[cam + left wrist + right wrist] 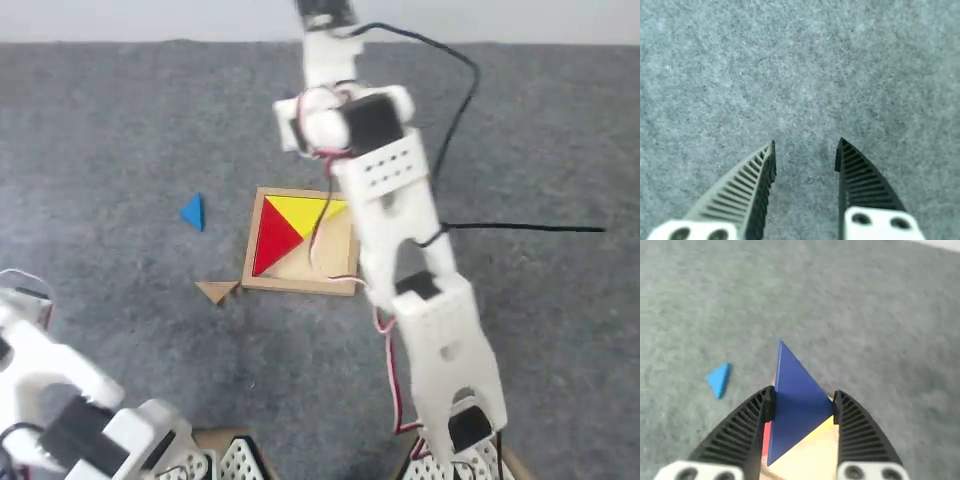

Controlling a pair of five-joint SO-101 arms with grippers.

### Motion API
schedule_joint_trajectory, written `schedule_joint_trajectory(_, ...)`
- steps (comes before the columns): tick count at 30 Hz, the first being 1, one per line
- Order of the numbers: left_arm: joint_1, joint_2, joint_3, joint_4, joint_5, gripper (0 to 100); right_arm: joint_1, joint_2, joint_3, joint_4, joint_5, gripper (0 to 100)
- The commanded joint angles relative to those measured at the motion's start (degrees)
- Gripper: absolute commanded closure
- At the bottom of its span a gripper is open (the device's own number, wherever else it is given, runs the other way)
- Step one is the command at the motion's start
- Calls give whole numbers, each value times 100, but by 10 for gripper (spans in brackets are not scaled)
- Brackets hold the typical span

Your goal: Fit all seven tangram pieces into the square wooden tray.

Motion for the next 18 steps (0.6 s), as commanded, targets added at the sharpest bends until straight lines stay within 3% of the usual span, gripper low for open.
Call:
schedule_joint_trajectory(1, 53, -35, -224, 53, 18, 815, 251, -1798, 1996, 259, -211, 919)
schedule_joint_trajectory(7, 53, -35, -224, 53, 18, 815, 259, -3424, 4791, 48, -527, 915)
schedule_joint_trajectory(13, 44, -35, -224, 53, 18, 815, 295, -3284, 6532, -989, -2163, 914)
schedule_joint_trajectory(18, 53, -35, -224, 53, 18, 815, 295, -2554, 6822, -1657, -3376, 914)
